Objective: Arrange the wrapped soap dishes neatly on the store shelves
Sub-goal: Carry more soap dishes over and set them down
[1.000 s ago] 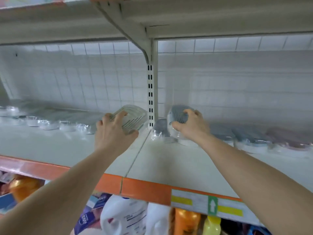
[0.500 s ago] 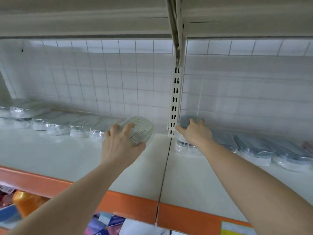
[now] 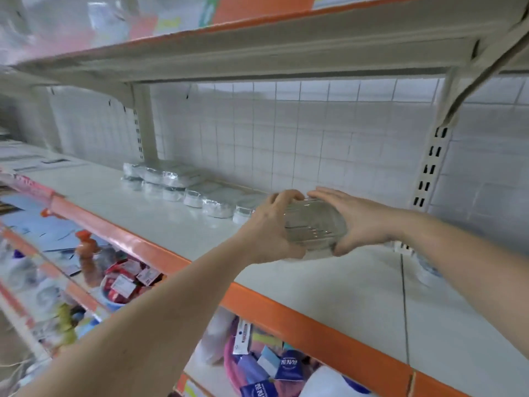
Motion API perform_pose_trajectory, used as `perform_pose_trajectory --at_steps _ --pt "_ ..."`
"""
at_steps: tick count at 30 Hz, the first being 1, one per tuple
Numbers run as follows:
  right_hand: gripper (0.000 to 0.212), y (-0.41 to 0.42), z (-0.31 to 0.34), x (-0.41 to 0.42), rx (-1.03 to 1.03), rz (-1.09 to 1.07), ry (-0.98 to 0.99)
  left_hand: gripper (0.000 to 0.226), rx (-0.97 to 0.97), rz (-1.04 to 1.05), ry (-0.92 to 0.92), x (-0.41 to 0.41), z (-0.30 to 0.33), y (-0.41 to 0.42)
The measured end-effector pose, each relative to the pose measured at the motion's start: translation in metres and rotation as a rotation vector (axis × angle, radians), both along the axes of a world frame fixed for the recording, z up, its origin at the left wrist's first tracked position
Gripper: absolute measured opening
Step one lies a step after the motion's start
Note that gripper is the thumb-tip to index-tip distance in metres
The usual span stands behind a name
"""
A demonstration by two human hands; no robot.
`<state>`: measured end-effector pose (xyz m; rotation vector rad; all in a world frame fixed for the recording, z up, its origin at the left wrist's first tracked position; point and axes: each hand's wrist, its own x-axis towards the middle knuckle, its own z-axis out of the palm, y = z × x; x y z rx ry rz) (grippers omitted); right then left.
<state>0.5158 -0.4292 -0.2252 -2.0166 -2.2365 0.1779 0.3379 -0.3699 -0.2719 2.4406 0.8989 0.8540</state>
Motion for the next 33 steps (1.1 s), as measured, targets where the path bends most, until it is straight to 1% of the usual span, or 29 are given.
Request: perform_pose_trajectory --at_steps 2,4,6,8,9,11,13,17,21,23,26,27,28,31,33 --pt "0.102 0.02 0.003 -0.025 0.008 0.022 0.083 0.083 -0.014 -0.027 -0.019 -0.032 0.004 0.021" --pt "0.097 0.045 0.006 -0.055 0.053 0.035 0.097 0.09 0.014 -0.021 -0.011 -0.065 0.006 0.046" --pt "0.092 0.079 0.004 -0.087 0.122 0.017 0.101 0.094 0.072 0.029 -0.028 -0.099 0.002 0.078" --pt "0.087 0.123 -0.004 -0.119 0.222 -0.046 0.158 0.093 0.081 0.131 -0.071 -0.139 -0.005 0.119" --pt "0.085 0.148 -0.008 -0.135 0.275 -0.101 0.206 0.09 0.076 0.183 -0.068 -0.16 -0.01 0.142" --pt "0.081 0.197 -0.019 -0.166 0.349 -0.253 0.301 0.08 0.07 0.257 0.027 -0.2 -0.02 0.184" --pt "0.078 0.246 -0.029 -0.194 0.371 -0.425 0.327 0.069 0.063 0.259 0.107 -0.231 -0.028 0.22" --pt "0.075 0.323 -0.038 -0.226 0.341 -0.689 0.236 0.06 0.06 0.201 0.151 -0.257 -0.029 0.277" --pt "0.077 0.36 -0.044 -0.233 0.295 -0.874 0.136 0.056 0.062 0.146 0.16 -0.261 -0.028 0.31" --pt "0.071 0.367 -0.047 -0.237 0.218 -0.865 0.148 0.055 0.059 0.129 0.164 -0.261 -0.029 0.32" --pt "0.039 0.376 -0.053 -0.247 0.192 -0.748 0.212 0.055 0.051 0.106 0.163 -0.259 -0.031 0.329" --pt "0.034 0.38 -0.055 -0.25 0.206 -0.735 0.215 0.055 0.047 0.101 0.162 -0.258 -0.031 0.331" --pt "0.032 0.383 -0.058 -0.252 0.229 -0.723 0.206 0.054 0.044 0.097 0.157 -0.258 -0.032 0.333" --pt "0.035 0.388 -0.065 -0.251 0.294 -0.738 0.194 0.053 0.046 0.092 0.142 -0.256 -0.034 0.336" --pt "0.037 0.387 -0.066 -0.247 0.276 -0.717 0.181 0.052 0.06 0.099 0.146 -0.252 -0.034 0.337"
